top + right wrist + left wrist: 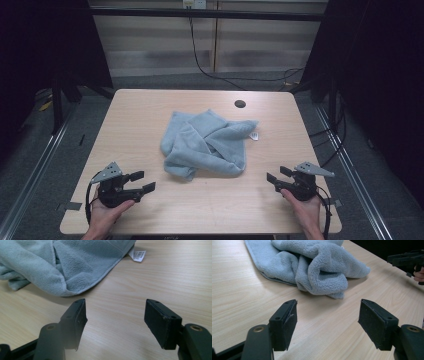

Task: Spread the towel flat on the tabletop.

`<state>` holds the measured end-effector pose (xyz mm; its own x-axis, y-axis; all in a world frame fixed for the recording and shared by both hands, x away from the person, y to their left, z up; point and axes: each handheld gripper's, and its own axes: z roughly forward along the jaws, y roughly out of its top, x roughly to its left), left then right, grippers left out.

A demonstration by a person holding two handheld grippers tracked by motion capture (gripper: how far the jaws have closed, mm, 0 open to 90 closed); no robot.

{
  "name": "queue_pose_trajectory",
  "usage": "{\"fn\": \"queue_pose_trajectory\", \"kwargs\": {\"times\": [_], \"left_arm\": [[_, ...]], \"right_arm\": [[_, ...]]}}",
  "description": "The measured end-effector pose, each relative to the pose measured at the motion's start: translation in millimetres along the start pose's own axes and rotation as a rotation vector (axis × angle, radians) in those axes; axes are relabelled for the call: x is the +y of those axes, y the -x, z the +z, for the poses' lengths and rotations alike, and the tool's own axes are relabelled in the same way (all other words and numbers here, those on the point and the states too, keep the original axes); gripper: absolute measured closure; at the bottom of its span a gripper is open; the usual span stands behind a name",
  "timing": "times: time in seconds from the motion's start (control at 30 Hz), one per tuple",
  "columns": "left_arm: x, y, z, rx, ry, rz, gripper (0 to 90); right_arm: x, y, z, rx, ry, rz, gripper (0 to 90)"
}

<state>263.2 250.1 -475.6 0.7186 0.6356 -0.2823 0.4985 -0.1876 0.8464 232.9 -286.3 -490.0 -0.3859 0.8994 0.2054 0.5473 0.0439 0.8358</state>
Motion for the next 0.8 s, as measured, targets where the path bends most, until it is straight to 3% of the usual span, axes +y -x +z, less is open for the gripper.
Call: {"fn": "queue_pose_trajectory", "kwargs": {"times": [0.2,0.37,0.5,0.57,0.63,0.67,0.8], "left_arm": [[2.6,-0.8,2.8,0.001,0.000,0.006,31.4],[3.7,4.1,9.6,0.012,-0.018,0.024,30.7],[7.6,9.4,11.0,0.000,-0.006,0.034,30.7],[10.6,10.8,12.3,-0.020,0.010,0.014,31.2],[14.1,14.3,16.8,-0.011,0.008,0.011,32.9],[15.9,17.0,19.1,-0.014,0.009,0.016,32.9],[29.8,24.1,30.8,-0.046,-0.006,0.070,35.7]], "right_arm": [[1.2,-1.9,-0.7,0.041,-0.026,-0.002,34.0],[1.5,-5.9,4.4,0.040,-0.041,-0.035,37.7],[3.6,-14.3,6.5,0.081,-0.044,-0.046,38.7],[6.3,-19.1,7.8,0.112,-0.043,-0.042,39.4],[11.4,-23.4,7.0,0.123,-0.043,-0.032,40.1],[15.0,-27.3,5.8,0.114,-0.044,-0.057,40.1],[27.9,-35.9,13.4,0.173,-0.057,-0.085,40.1]]}}
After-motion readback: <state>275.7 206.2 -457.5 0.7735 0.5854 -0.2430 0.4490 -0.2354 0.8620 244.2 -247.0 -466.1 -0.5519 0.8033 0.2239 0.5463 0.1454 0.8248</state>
